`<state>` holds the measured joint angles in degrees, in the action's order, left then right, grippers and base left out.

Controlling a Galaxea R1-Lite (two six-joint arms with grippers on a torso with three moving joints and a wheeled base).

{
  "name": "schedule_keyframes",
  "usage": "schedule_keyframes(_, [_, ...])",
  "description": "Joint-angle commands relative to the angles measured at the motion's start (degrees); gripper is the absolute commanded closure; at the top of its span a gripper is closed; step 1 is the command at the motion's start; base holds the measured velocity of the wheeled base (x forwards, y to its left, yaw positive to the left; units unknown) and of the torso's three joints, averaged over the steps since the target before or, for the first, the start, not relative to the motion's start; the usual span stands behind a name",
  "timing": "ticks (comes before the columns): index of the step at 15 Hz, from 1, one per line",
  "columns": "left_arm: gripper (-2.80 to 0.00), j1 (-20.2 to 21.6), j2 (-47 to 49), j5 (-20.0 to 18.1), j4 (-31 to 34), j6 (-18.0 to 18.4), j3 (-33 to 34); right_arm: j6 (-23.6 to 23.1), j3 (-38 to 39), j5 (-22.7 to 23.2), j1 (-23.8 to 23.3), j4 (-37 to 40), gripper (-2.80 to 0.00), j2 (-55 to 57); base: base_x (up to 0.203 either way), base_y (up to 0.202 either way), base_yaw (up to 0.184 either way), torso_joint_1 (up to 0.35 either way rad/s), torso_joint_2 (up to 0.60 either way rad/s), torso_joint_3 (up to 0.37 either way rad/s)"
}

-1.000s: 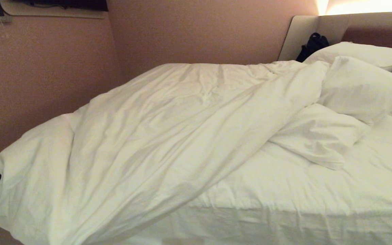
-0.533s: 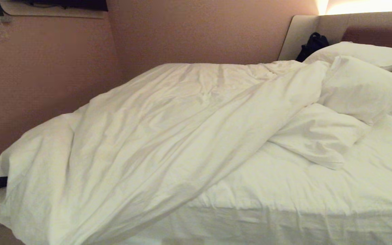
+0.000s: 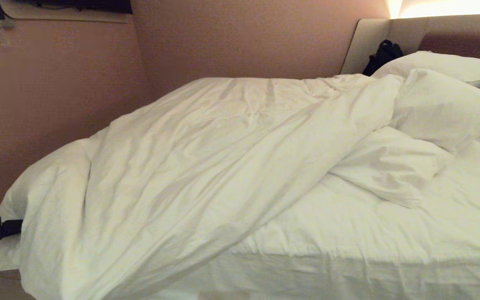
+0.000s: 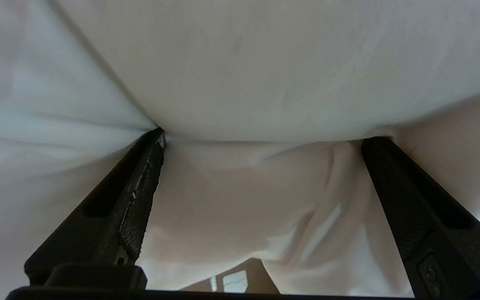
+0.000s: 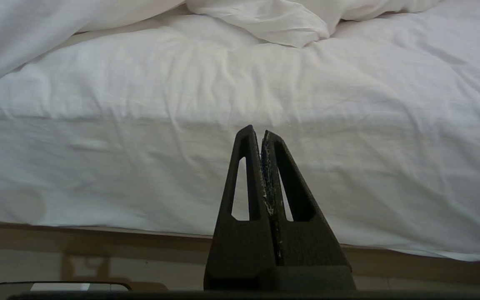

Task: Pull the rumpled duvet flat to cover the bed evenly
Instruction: Flatten the corners of the folded blanket

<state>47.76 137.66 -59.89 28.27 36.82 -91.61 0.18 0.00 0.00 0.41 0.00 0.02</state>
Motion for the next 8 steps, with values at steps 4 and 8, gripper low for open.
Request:
schedule_keyframes(4, [-2.80, -0.8, 0.6, -0.1, -0.1, -0.2, -0.1, 0.0, 0.0, 0.0, 0.0, 0.0, 0.00, 0.0, 0.000, 0.000, 0.000, 0.000, 0.00, 0.000])
schedule_keyframes(8, [-2.80, -1.4, 0.6, 0.2, -0.1, -0.3, -0.1, 0.0, 0.0, 0.0, 0.0, 0.0, 0.00, 0.0, 0.000, 0.000, 0.000, 0.000, 0.00, 0.000])
